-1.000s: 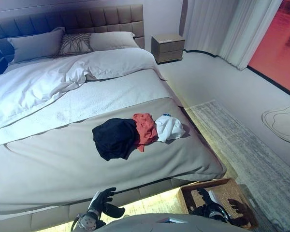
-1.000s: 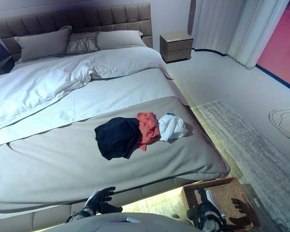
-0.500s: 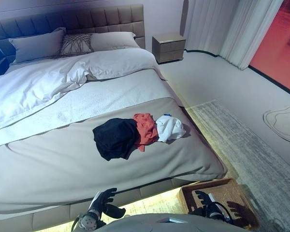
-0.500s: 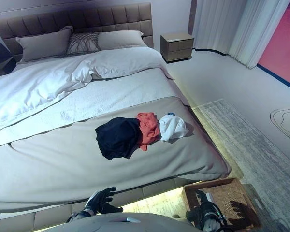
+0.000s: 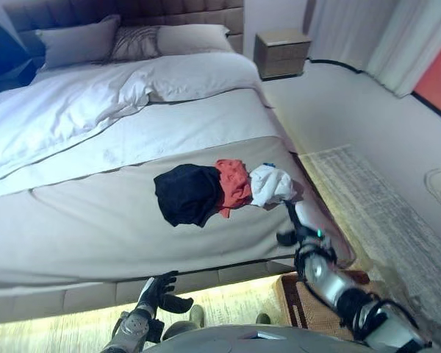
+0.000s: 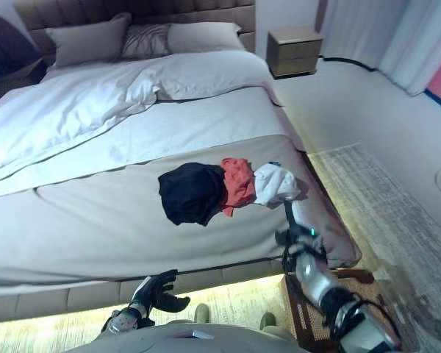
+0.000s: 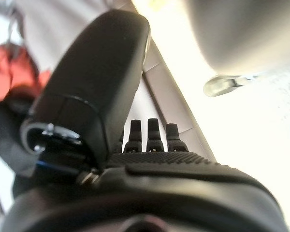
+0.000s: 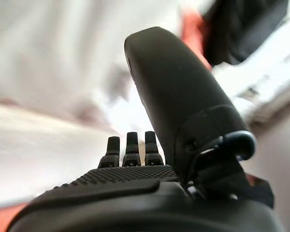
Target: Pick up the clothes from the bed and place them into the basket
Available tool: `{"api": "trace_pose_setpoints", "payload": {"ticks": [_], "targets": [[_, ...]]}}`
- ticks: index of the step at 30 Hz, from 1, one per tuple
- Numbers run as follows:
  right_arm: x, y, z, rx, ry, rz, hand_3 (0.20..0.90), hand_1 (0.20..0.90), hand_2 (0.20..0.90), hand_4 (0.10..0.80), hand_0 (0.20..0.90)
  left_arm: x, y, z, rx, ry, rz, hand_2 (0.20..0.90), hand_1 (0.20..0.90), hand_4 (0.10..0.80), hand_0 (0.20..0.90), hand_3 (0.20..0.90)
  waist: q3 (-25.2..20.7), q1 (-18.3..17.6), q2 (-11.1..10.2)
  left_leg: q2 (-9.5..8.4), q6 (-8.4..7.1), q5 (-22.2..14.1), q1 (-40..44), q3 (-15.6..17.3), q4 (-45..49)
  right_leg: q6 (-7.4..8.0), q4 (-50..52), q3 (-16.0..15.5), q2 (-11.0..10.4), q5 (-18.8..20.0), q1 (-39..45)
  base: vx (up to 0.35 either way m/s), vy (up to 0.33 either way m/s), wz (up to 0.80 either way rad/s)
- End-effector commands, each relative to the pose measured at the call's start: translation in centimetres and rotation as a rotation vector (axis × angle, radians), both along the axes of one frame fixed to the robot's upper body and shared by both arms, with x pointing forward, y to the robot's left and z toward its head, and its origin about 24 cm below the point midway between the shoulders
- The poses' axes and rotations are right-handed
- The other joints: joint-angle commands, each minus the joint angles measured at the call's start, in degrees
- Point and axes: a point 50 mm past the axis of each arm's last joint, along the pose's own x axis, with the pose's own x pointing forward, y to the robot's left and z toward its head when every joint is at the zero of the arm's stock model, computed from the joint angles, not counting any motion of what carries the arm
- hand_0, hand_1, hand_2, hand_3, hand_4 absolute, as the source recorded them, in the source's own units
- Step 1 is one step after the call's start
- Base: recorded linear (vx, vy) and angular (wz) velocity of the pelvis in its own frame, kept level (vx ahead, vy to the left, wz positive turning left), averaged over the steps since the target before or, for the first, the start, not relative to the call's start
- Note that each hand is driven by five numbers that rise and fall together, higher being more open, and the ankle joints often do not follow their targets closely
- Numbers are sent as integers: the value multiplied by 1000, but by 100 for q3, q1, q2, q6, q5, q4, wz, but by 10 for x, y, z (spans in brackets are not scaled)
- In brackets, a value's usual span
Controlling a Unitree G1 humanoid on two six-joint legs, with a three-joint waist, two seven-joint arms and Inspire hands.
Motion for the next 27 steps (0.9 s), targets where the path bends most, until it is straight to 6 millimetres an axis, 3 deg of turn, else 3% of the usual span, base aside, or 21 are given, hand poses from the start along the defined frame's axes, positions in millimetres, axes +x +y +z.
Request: {"api": "trace_pose_setpoints", "payload": {"ticks": [1, 3, 5, 6, 8, 11, 13, 18, 27], "targets": [[66, 28, 114, -85, -354, 128, 900, 900, 900, 800, 900, 69, 17, 42, 22, -281, 32, 900, 900, 800, 900, 900, 712, 178, -239, -193, 2, -1042, -366, -79, 1119, -134, 1178, -162, -344, -812, -390, -316, 74, 24], [86, 31, 168, -178, -476, 158, 900, 900, 900, 800, 900, 86, 17, 56, -4, -369, 31, 900, 900, 800, 900, 900, 1175, 311, -171, -282, 0, -1246, -1066, -187, 2034, -283, 2107, -208, -455, -1110, -1016, -328, 101, 23], [92, 35, 188, -199, -516, 167, 900, 900, 900, 800, 900, 91, 16, 62, -14, -404, 33, 900, 900, 800, 900, 900, 1338, 388, -142, -312, 28, -1394, -1379, -215, 2451, -358, 2620, -174, -509, -1314, -1357, -133, 78, 21], [92, 35, 188, -199, -516, 167, 900, 900, 900, 800, 900, 91, 16, 63, -14, -404, 33, 900, 900, 800, 900, 900, 1320, 382, -144, -314, 29, -1379, -1402, -220, 2443, -358, 2611, -179, -510, -1301, -1377, -123, 91, 23], [99, 41, 224, -201, -576, 155, 900, 900, 900, 800, 900, 99, 10, 78, -57, -499, 13, 900, 900, 800, 900, 900, 1582, 585, -75, -378, 72, -1614, -2116, -280, 3316, -534, 3696, -205, -712, -1690, -2023, -118, 115, 24], [104, 43, 244, -242, -611, 141, 900, 900, 900, 800, 900, 106, 6, 90, -93, -560, 6, 900, 900, 800, 900, 900, 1722, 721, -15, -448, 90, -1851, -2451, -299, 3769, -544, 4324, -173, -841, -1976, -2373, -24, 68, 32], [110, 40, 265, -316, -635, 100, 900, 900, 900, 800, 900, 112, 0, 102, -177, -617, 8, 900, 900, 800, 900, 900, 1878, 915, 98, -625, 164, -1969, -2872, -354, 4222, -570, 4906, -177, -1005, -2121, -2792, -83, 117, 35], [116, 41, 290, -369, -643, 55, 900, 900, 900, 800, 900, 110, -8, 116, -272, -693, -21, 900, 900, 800, 900, 900, 2153, 1155, 315, -853, 268, -2099, -3420, -411, 4800, -631, 5528, -179, -1111, -2253, -3324, -24, 85, 32], [121, 38, 320, -419, -592, -5, 900, 900, 900, 800, 900, 112, -6, 145, -367, -825, -24, 900, 900, 800, 900, 900, 2447, 1483, 518, -1056, 432, -2188, -4420, -503, 5590, -627, 6298, -242, -1250, -2312, -4343, -1, 53, 16]]}}
